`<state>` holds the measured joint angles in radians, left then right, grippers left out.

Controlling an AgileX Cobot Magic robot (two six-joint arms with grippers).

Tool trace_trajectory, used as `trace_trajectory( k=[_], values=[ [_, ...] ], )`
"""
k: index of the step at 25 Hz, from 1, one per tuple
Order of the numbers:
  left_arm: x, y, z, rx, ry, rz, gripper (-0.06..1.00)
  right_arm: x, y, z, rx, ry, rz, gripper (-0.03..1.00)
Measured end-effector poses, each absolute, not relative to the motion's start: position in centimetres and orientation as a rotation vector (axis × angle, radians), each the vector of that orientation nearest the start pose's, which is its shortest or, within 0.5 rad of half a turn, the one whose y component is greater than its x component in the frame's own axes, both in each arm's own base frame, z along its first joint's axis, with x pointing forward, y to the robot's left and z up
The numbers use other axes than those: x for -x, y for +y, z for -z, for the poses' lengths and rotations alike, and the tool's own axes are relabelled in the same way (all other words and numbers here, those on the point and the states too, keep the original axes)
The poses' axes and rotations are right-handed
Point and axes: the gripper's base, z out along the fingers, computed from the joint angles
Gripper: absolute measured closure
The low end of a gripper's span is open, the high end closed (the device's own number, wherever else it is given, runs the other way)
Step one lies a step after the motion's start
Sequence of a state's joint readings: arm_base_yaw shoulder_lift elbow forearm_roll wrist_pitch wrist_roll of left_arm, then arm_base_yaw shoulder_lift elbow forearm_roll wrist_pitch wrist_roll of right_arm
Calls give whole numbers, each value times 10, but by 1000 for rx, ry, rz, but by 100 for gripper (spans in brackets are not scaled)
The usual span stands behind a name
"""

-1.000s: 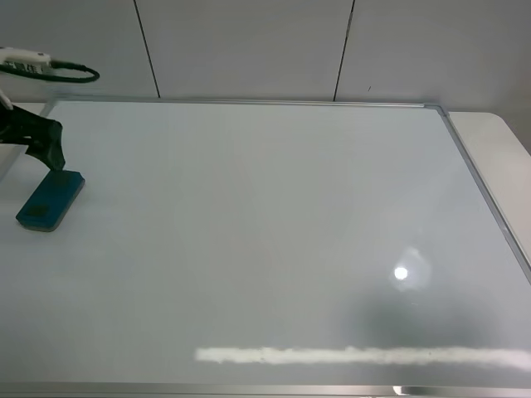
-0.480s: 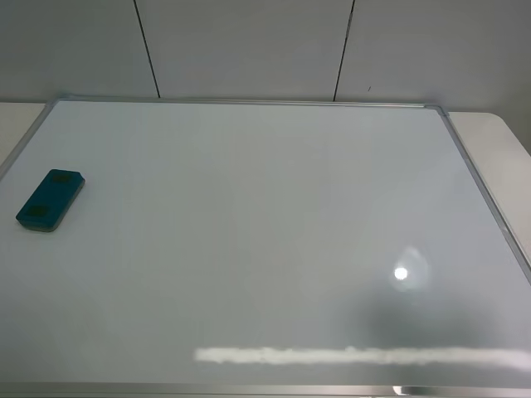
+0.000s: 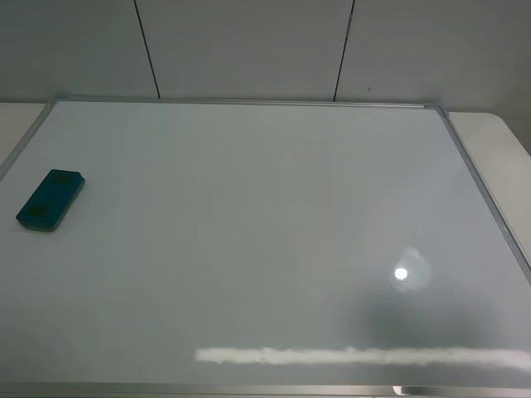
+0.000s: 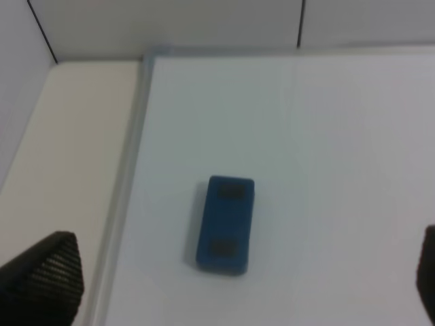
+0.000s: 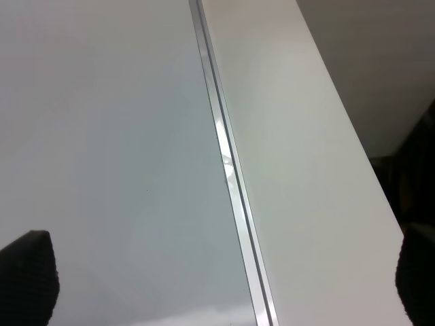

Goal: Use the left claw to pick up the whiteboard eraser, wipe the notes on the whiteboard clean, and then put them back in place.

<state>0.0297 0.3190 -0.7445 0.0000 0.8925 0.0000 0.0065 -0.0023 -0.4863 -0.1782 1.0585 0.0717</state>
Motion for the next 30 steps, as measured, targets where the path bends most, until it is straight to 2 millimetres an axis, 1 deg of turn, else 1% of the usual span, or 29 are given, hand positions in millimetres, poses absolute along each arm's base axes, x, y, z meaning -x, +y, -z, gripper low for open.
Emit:
trace_trajectory(
  k=[3, 5, 8, 11, 14, 16, 26, 30],
  values=[
    [-12, 1, -344, 28, 1909, -37, -5, 4, -14, -275, -73, 2043, 165, -2],
    [1, 1, -336, 29, 1910, -38, -5, 4, -14, -275, -73, 2043, 165, -2],
    [13, 1, -325, 39, 1943, -39, -5, 4, -14, -275, -73, 2043, 165, -2],
    [20, 1, -312, 62, 1963, -16, -5, 4, -14, -275, -73, 2043, 165, -2],
    [16, -3, -292, 69, 2018, 40, -5, 4, -14, -275, -73, 2043, 165, -2],
    [13, -5, -284, 68, 2052, 81, -5, 4, -14, -275, -73, 2043, 165, -2],
    [10, -6, -282, 72, 2045, 91, -5, 4, -14, -275, -73, 2043, 163, -2],
    [10, -7, -282, 86, 2045, 119, -5, 4, -14, -275, -73, 2043, 163, -2]
  ],
)
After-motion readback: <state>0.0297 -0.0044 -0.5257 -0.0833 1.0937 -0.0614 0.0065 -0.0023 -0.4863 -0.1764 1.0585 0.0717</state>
